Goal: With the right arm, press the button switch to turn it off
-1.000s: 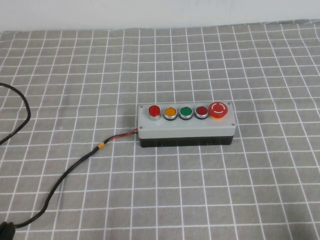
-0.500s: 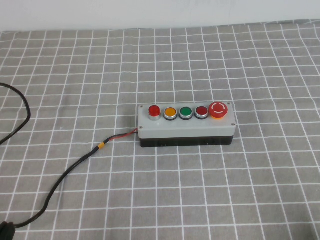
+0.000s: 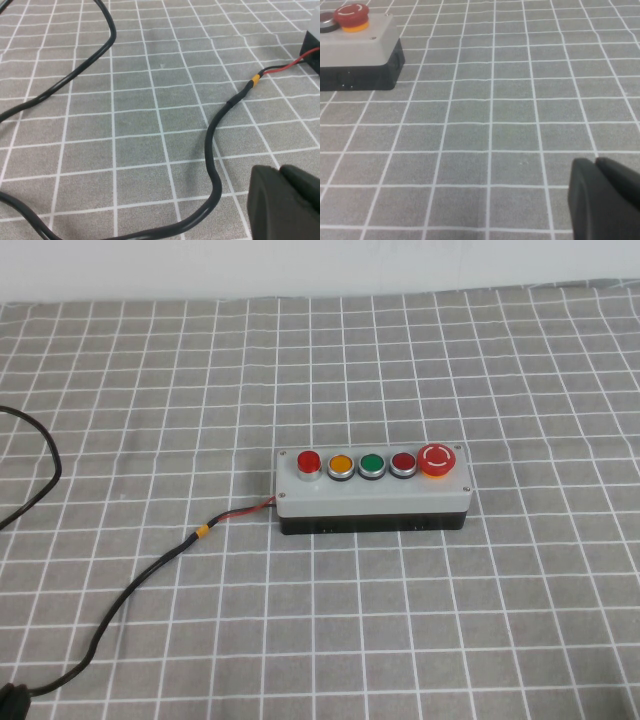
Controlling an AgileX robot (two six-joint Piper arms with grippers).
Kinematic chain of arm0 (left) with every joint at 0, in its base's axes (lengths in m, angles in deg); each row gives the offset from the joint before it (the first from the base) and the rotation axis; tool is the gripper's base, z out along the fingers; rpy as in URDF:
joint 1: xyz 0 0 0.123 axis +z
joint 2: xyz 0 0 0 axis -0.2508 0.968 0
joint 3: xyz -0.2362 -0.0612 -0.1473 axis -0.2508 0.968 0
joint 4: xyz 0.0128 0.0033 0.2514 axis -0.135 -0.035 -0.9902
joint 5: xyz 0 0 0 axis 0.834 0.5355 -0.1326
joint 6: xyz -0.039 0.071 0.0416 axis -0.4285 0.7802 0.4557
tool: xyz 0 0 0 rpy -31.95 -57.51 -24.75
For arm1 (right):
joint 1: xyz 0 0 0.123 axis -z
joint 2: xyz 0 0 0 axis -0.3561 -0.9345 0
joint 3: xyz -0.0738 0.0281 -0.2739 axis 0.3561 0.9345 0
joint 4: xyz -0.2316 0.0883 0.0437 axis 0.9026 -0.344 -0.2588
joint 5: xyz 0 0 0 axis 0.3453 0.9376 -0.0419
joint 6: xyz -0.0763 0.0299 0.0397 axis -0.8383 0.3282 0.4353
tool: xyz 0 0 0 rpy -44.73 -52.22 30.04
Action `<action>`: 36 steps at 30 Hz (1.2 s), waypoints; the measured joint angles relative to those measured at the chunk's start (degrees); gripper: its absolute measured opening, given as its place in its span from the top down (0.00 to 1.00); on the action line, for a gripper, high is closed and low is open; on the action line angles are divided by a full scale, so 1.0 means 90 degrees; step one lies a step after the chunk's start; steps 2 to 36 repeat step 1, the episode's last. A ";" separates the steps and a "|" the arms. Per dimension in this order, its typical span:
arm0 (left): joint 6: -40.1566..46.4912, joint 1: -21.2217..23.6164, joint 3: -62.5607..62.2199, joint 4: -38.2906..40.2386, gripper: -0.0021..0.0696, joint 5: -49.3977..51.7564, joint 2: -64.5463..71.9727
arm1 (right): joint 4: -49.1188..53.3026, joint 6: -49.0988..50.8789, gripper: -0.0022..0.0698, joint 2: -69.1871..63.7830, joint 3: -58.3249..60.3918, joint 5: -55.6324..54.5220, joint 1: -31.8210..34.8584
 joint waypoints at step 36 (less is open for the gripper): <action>0.0000 0.0000 0.0000 0.0000 0.98 0.0000 0.0000 | 0.0000 0.0000 0.99 0.0000 0.0000 0.0000 0.0000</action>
